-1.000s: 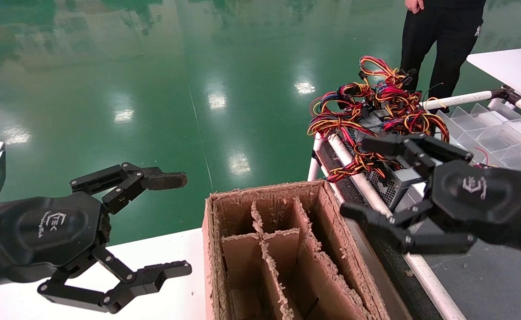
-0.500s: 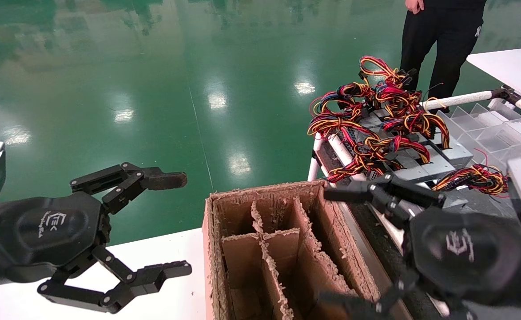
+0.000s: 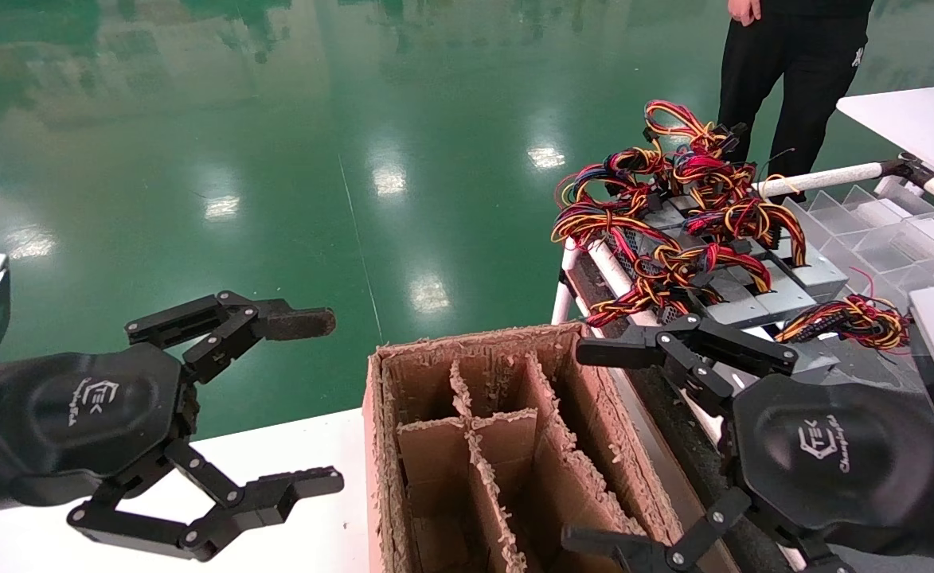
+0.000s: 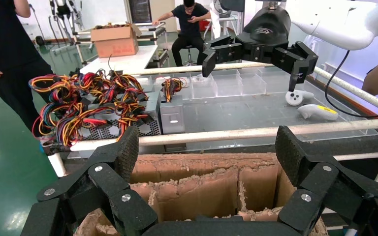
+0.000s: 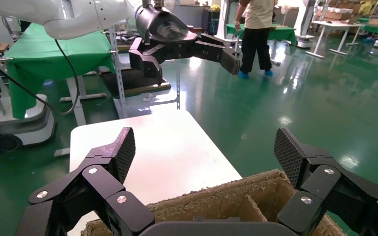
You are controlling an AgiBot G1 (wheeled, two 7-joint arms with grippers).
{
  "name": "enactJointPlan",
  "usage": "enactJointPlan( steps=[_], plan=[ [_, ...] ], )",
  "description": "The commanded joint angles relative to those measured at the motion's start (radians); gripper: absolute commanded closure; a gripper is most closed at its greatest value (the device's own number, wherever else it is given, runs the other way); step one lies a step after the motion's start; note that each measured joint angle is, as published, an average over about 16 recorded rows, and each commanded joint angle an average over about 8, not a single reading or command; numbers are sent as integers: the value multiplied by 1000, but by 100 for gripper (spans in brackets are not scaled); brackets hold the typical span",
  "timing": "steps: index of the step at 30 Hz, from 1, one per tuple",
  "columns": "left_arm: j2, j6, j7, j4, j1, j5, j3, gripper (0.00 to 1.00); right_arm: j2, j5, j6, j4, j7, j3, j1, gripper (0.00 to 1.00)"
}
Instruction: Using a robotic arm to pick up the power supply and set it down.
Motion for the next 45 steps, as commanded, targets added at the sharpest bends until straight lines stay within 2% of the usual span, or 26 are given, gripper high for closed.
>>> enactJointPlan(
  steps=[1, 45],
  plan=[
    [0, 0, 0, 0, 0, 0, 0, 0, 1, 0, 2, -1, 0, 0, 0, 0],
    [0, 0, 0, 0, 0, 0, 0, 0, 4, -3, 12, -3, 3, 2, -1, 0]
  ],
)
